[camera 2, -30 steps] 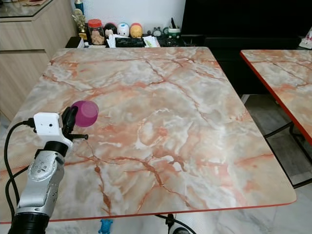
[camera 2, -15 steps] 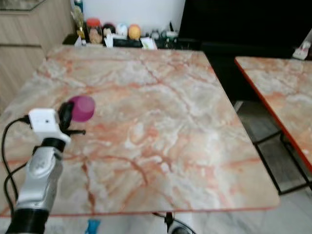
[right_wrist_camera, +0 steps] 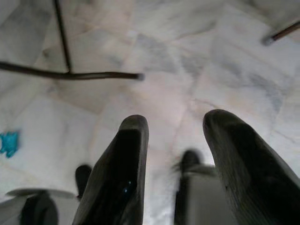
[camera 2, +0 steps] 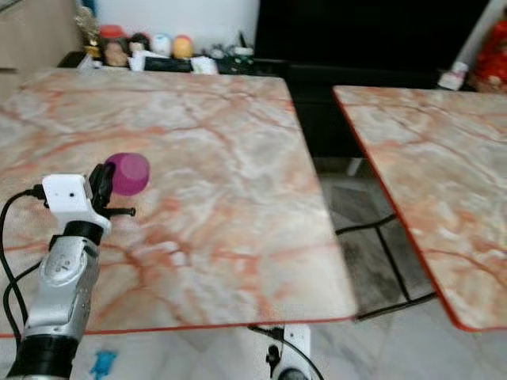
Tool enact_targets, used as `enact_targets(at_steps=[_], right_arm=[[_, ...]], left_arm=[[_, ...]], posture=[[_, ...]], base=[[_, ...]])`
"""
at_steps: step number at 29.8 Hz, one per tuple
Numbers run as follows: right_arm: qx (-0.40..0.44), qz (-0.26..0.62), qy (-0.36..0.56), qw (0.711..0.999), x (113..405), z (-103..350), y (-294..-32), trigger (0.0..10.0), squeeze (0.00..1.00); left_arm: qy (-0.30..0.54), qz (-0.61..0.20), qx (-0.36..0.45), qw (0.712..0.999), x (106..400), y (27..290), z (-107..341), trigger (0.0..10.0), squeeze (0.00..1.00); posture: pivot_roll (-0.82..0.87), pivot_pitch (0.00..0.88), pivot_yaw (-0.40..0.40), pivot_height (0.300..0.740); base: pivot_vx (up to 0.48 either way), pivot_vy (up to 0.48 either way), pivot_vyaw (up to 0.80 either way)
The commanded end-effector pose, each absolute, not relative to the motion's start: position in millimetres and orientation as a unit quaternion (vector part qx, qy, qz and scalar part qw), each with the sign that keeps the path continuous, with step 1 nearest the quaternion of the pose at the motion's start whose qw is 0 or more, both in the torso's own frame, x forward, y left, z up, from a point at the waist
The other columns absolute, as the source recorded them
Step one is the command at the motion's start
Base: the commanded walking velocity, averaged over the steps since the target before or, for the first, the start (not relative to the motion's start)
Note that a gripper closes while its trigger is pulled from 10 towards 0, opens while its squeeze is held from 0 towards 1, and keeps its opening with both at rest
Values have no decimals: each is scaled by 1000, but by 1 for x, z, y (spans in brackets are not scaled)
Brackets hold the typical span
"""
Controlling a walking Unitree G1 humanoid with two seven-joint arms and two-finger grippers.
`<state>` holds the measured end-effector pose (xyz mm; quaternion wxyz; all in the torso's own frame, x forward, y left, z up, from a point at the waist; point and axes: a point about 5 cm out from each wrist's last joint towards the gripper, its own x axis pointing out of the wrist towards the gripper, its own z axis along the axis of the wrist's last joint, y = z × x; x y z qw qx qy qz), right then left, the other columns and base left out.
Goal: Setting the table
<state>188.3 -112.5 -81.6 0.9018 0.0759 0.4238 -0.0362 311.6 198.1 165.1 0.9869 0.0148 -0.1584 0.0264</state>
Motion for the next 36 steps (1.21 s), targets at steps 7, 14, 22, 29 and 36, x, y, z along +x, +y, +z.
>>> enact_targets(at_steps=[7, 14, 22, 29, 36], right_arm=[[77, -45, 435, 896, 180, -86, -115, 10000, 0], [77, -44, 435, 896, 180, -86, -116, 10000, 0], [76, -44, 435, 896, 180, -86, -116, 10000, 0], [69, -26, 431, 899, 182, -85, -115, 10000, 0], [75, -28, 431, 899, 182, -85, -115, 10000, 0]], left_arm=[[-170, 10, 12, 985, 314, 188, 170, 10000, 0], [-173, 10, 9, 985, 315, 186, 172, 10000, 0], [-176, 10, 7, 984, 316, 185, 174, 10000, 0], [-173, 6, 5, 985, 316, 184, 173, 10000, 0], [-172, 5, 3, 985, 317, 183, 173, 10000, 0]], posture=[[135, 61, -79, 736], [133, 61, -81, 736], [130, 65, -82, 736], [122, 68, -84, 736], [118, 65, -85, 736]], base=[[0, -480, 0], [0, -480, 0], [0, -480, 0], [0, -480, 0], [0, -480, 518]])
